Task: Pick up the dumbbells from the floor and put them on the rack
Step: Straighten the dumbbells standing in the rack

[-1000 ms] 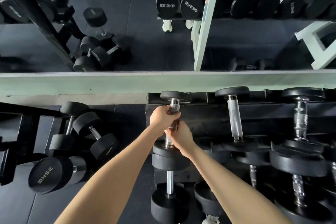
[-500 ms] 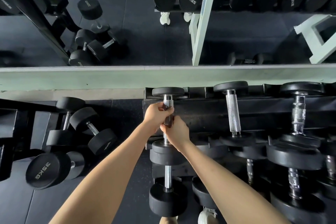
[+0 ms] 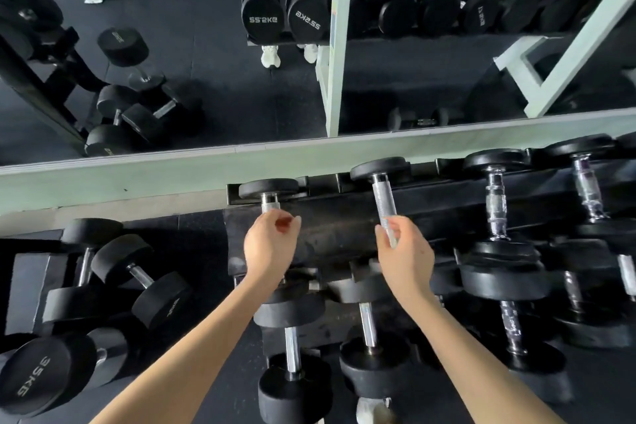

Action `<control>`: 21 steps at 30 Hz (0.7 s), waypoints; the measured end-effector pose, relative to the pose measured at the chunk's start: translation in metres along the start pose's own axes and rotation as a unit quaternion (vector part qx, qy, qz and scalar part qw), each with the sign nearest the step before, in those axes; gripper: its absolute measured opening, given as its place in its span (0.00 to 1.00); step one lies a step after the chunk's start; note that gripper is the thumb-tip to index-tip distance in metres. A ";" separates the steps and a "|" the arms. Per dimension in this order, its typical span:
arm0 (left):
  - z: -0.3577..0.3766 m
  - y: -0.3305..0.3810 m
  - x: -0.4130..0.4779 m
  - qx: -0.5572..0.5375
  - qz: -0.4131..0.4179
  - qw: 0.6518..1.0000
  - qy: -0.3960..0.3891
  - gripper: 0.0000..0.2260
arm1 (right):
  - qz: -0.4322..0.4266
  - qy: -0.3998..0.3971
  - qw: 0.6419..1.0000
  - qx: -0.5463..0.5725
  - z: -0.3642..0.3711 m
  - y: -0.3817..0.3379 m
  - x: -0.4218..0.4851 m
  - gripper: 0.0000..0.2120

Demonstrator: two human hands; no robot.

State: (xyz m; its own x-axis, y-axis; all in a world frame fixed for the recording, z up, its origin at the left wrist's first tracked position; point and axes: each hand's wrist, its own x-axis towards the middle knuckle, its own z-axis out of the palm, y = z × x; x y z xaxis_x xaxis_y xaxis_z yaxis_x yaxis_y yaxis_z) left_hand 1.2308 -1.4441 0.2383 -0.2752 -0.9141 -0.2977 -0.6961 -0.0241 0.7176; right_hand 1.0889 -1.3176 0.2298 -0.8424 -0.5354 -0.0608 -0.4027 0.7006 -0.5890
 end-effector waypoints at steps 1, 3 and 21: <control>0.011 0.009 -0.002 -0.007 0.011 1.000 -0.027 0.10 | 0.014 -0.011 1.000 -0.015 -0.006 0.012 0.011 0.15; 0.037 0.026 -0.001 -0.015 0.021 0.997 -0.077 0.10 | 0.039 -0.094 0.994 -0.037 -0.012 0.029 0.029 0.20; 0.149 0.088 0.006 -0.058 -0.090 0.981 -0.164 0.16 | 0.018 -0.227 0.971 -0.069 0.007 0.063 0.044 0.15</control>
State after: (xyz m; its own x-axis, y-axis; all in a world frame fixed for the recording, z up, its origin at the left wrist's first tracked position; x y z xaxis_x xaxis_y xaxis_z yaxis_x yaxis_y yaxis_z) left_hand 1.0690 -1.3910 0.2061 -0.3661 -0.7114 -0.6000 -0.6790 -0.2367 0.6949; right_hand 1.0289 -1.3006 0.1844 -0.6239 -0.6408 -0.4474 -0.4467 0.7621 -0.4686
